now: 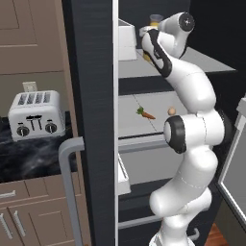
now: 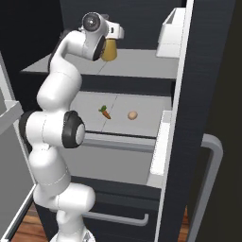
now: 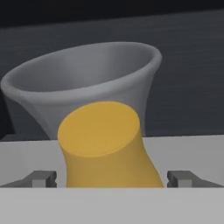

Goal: Move the egg and carrot from the top shelf to the second highest shelf to make space. Then, place the pitcher from the counter on the cleared top shelf.

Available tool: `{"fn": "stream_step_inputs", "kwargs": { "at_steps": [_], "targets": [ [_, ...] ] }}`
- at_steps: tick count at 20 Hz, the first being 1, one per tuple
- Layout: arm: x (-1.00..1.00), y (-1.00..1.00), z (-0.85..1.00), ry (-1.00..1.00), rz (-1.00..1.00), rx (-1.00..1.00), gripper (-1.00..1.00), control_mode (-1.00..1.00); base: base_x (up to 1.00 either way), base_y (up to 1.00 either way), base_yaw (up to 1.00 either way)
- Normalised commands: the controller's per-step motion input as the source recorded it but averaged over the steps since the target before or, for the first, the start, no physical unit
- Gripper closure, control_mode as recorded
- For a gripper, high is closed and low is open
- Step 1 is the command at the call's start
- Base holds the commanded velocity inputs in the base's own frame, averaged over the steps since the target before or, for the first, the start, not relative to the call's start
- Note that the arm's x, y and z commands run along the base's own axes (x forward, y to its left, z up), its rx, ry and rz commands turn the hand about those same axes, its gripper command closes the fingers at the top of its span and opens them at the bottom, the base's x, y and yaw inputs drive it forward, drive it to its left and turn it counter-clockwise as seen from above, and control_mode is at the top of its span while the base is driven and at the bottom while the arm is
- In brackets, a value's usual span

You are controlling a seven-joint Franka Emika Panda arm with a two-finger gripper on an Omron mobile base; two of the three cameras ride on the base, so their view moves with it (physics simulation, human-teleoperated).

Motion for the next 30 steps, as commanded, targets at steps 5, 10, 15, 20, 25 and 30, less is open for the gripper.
{"fn": "stream_step_inputs", "kwargs": {
  "at_steps": [5,10,15,20,25,30],
  "targets": [
    [0.15,0.0,-0.2,0.0,0.0,-0.01,-1.0,-1.0,0.0,0.0,0.0],
    [0.01,0.0,-0.26,0.0,0.0,-0.02,-1.0,-1.0,0.0,0.0,0.0],
    [0.2,0.0,-0.35,-0.04,0.0,-0.03,-1.0,-1.0,0.0,0.0,0.0],
    [0.22,-0.02,-0.13,-0.04,0.0,0.0,-1.0,-1.0,0.0,0.0,0.0],
    [-0.1,-0.06,0.0,0.0,0.0,0.0,-1.0,-1.0,0.0,0.0,0.0],
    [-0.65,-0.14,0.03,0.01,0.0,0.0,-1.0,-1.0,0.0,0.0,0.0]
  ]
}}
